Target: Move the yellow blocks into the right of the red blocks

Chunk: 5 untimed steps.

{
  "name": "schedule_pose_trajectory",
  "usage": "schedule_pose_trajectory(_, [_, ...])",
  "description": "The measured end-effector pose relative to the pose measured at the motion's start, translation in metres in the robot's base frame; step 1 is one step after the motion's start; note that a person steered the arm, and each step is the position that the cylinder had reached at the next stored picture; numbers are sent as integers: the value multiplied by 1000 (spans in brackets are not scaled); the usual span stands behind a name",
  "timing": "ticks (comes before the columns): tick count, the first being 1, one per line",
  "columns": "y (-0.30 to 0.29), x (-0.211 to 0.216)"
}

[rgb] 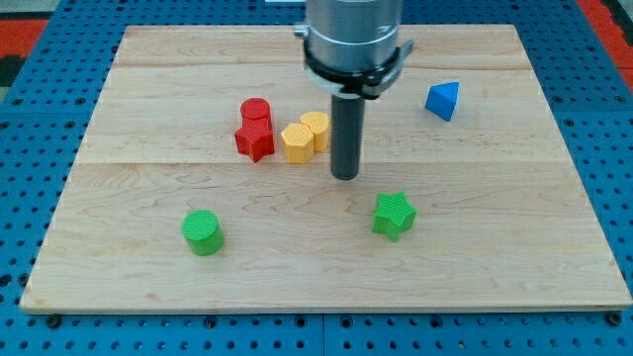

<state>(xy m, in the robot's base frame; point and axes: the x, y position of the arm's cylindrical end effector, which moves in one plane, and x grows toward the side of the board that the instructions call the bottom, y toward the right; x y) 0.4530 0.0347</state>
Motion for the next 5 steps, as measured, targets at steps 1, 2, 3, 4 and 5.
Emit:
schedule_pose_trajectory(1, [-13,-25])
schedule_pose_trajectory(2, [-33,-26])
schedule_pose_trajectory(3, [-38,-26])
schedule_pose_trajectory(4, [-3,-33])
schedule_pose_trajectory(5, [-2,-49])
